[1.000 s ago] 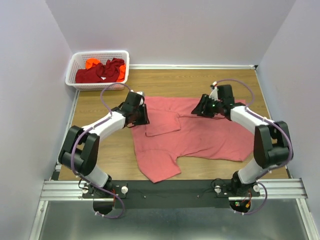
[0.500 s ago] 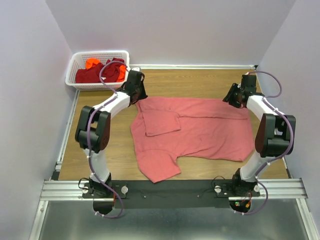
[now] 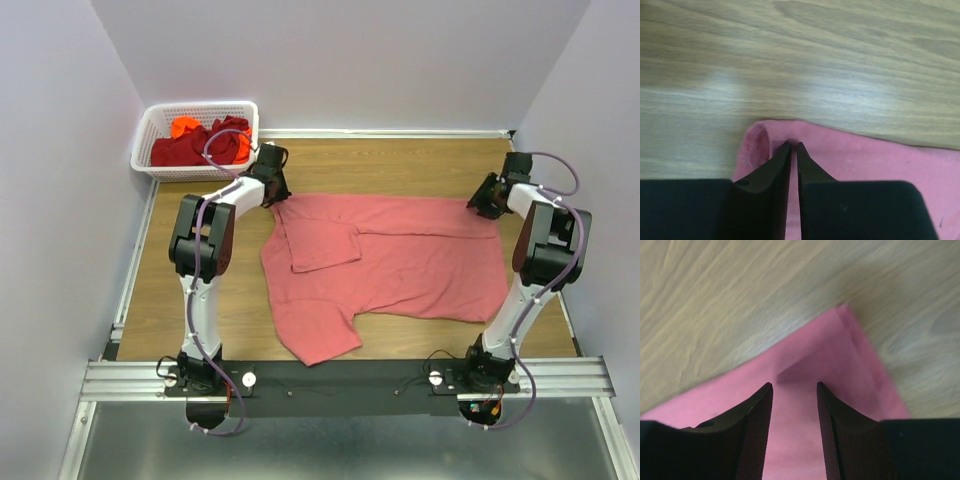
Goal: Fold and stack the t-shirts
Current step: Fold the tshirt
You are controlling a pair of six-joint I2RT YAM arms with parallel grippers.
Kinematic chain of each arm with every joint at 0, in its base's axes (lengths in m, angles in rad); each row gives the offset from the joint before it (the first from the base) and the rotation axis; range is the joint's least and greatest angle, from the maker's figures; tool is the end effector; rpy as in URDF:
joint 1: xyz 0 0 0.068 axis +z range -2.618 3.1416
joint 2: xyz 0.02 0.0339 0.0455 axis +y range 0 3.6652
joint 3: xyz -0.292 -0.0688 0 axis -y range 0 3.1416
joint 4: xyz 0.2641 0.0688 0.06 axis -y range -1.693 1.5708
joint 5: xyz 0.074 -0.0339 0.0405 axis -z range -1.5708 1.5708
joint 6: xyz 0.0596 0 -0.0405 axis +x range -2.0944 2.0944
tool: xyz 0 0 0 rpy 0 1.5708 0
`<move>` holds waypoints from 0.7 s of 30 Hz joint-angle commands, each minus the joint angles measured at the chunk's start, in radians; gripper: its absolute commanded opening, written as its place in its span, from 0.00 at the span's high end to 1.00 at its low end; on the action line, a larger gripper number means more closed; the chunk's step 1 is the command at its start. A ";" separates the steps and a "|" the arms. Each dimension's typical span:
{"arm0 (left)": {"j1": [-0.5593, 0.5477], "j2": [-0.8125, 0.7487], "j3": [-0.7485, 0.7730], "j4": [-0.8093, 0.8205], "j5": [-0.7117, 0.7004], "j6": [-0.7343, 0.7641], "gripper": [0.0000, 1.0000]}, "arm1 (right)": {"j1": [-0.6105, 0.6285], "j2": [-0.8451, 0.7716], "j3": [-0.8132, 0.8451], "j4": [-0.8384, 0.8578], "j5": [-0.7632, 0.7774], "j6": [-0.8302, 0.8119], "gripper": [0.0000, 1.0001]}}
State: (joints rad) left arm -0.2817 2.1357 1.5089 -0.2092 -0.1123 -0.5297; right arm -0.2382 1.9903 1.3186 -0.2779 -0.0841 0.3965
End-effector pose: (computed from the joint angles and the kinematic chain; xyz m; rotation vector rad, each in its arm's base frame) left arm 0.4963 -0.1367 0.1550 -0.3503 2.3884 -0.2419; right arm 0.4488 -0.1038 0.1543 0.7551 2.4083 0.1699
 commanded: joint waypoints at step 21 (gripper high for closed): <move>0.030 0.248 0.499 -0.332 -0.070 0.016 0.88 | -0.115 0.262 0.261 -0.021 -0.161 0.042 0.49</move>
State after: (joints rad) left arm -0.2611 2.3592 1.9511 -0.4770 -0.1646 -0.5392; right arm -0.3428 2.1742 1.5551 -0.2516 -0.2028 0.4694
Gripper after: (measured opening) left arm 0.126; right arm 0.500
